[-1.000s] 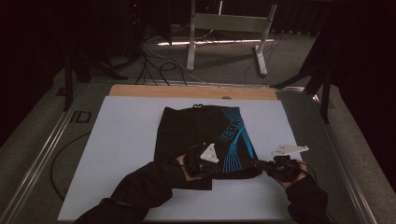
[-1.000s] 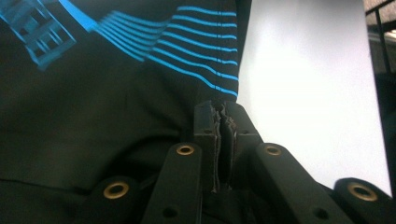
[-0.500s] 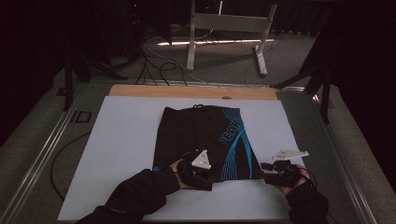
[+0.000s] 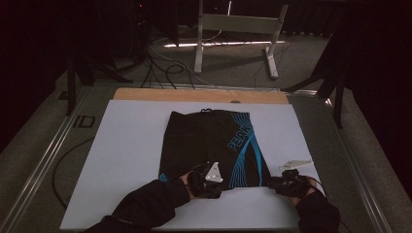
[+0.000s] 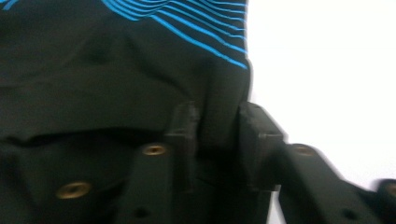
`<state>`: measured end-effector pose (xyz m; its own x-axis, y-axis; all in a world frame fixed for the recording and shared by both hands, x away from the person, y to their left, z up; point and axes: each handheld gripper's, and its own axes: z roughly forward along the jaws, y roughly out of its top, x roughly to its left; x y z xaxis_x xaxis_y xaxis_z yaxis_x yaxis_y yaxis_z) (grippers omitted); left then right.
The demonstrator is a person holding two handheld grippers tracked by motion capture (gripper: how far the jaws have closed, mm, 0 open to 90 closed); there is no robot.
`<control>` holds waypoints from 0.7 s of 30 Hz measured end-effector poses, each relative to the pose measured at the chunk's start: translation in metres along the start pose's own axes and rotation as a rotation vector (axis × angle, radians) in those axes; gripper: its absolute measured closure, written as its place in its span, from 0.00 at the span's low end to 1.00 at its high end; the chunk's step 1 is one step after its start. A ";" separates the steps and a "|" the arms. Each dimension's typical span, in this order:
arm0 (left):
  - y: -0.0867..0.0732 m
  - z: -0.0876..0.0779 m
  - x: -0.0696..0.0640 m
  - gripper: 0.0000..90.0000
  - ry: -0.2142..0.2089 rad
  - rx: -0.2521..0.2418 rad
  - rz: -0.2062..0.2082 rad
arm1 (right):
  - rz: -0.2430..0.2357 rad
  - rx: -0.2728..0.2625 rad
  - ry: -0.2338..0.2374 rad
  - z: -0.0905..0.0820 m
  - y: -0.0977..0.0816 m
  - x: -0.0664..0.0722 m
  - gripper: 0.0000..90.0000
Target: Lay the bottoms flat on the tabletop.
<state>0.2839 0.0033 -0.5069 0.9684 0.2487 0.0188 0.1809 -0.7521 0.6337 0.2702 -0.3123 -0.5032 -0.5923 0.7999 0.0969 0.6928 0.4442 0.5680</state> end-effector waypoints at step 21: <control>0.004 -0.014 -0.014 0.96 -0.072 -0.013 0.004 | 0.034 -0.033 0.025 -0.030 -0.010 0.012 0.98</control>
<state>0.2684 0.0050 -0.4937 0.9791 0.2004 -0.0342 0.1750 -0.7450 0.6437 0.2442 -0.3193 -0.4834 -0.5787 0.8041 0.1366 0.6990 0.4027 0.5909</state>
